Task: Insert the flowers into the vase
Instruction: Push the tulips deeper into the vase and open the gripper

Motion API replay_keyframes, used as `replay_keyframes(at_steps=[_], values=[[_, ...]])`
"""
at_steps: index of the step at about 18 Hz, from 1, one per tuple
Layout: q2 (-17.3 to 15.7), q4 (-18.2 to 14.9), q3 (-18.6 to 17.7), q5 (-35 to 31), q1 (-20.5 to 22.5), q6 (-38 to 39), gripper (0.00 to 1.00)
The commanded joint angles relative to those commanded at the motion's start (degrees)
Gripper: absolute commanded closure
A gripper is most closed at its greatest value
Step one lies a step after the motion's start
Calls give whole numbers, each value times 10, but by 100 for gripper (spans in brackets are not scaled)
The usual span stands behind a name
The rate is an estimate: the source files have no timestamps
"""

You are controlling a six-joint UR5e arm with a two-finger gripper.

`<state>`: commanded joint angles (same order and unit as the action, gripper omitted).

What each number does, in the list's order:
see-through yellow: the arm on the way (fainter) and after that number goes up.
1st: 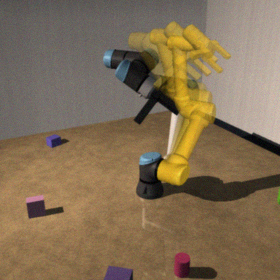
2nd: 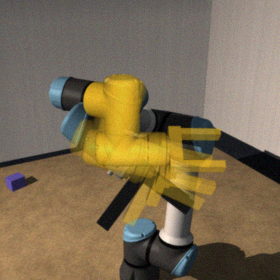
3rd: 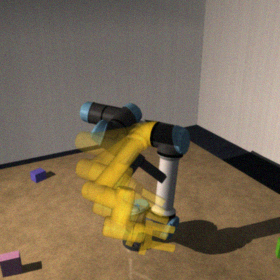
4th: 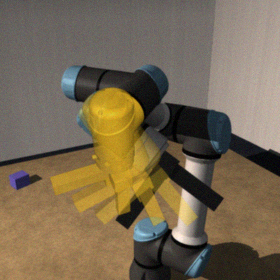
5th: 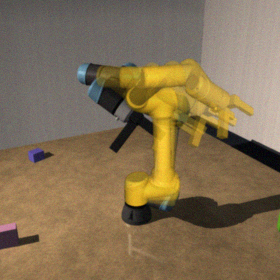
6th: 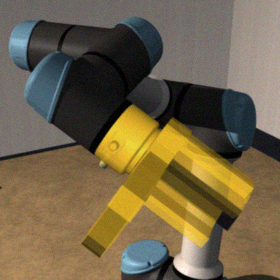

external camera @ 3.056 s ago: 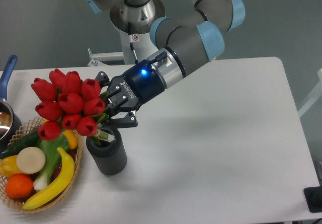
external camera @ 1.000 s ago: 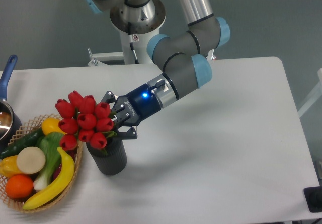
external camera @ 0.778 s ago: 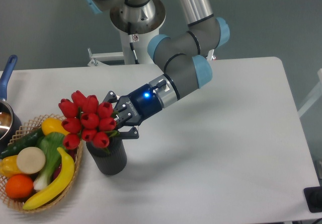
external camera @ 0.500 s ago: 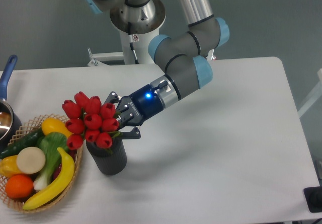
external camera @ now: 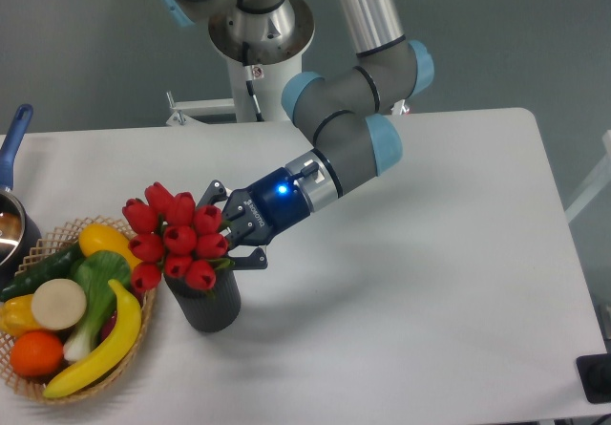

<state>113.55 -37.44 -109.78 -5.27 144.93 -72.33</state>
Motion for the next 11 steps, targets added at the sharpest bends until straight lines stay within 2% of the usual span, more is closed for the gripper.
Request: replay_keyframes(at_steps=[7,10,11], values=[[2,0,-4,-1,2,0,65],[2,0,-5,0,2,0,59],[2,0,-5,0,2,0,54]])
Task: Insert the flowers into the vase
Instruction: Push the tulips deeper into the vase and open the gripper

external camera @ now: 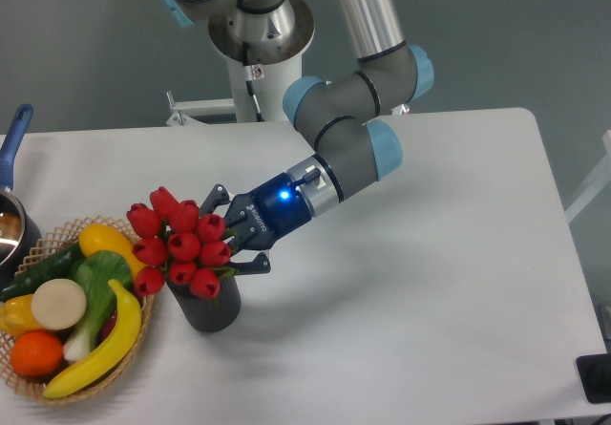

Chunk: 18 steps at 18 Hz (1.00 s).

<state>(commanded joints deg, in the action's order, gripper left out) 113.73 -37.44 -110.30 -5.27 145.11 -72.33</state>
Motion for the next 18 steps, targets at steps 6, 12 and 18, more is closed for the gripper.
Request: replay_keyframes(at_steps=[6,12,18], values=[[0,1,-5,0,3,-19,35],[0,1,-10,0,4,-36,20],[-3,0,-10,-1,4,-38,0]])
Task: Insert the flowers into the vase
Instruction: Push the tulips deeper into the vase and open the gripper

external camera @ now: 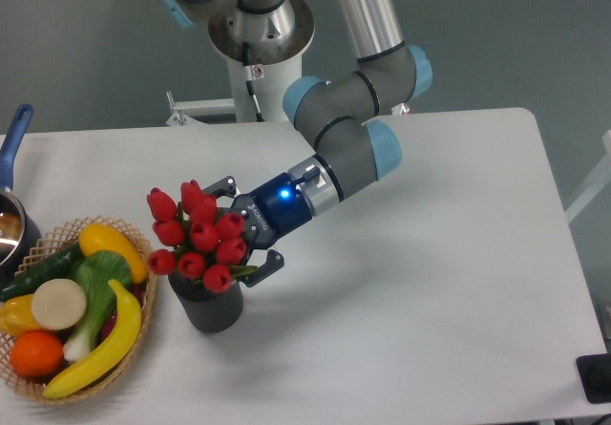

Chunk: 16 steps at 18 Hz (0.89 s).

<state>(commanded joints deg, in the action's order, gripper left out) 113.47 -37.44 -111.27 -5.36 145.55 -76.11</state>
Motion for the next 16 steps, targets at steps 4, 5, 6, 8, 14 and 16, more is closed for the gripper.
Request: replay_keyframes(at_steps=[4,5,6,8,14,16], values=[[-2,0,-6,-6,0,-7,0],[-7,0,-17,-11,1,-11,0],[-11,-1,-19,-18,4,-14,0],[-18,-1,-23,-30,8,-14,0],[-52,-2,-26,-90,11,-14,0],[-74,-3,-29,-133,11,-14,0]])
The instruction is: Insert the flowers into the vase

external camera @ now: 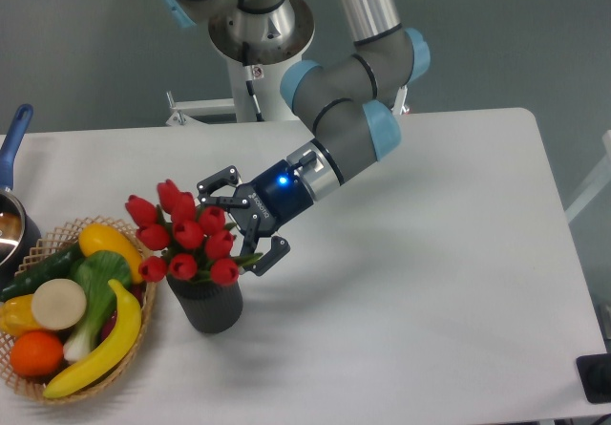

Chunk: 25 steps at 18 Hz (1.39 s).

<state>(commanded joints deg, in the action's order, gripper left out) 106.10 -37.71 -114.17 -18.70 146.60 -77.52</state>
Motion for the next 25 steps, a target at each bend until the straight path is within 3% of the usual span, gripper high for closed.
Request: replay_keyframes(at_steps=[4,9,12,14,17,19,21,25], values=[[-29,0,-1,-51,3,3,0],[-77,0,7,-167,21,-1,0],[-138,-2,12,-240,50,0,0],[-173,-7,28,-308,61,0,0],[-197,-37,56,-425,64,-5,0],[-200,-77,88,-461,65,-37,0],[-201,-160,128,-485,76,-95,0],[-201,-322,197,-497,142,-266,0]])
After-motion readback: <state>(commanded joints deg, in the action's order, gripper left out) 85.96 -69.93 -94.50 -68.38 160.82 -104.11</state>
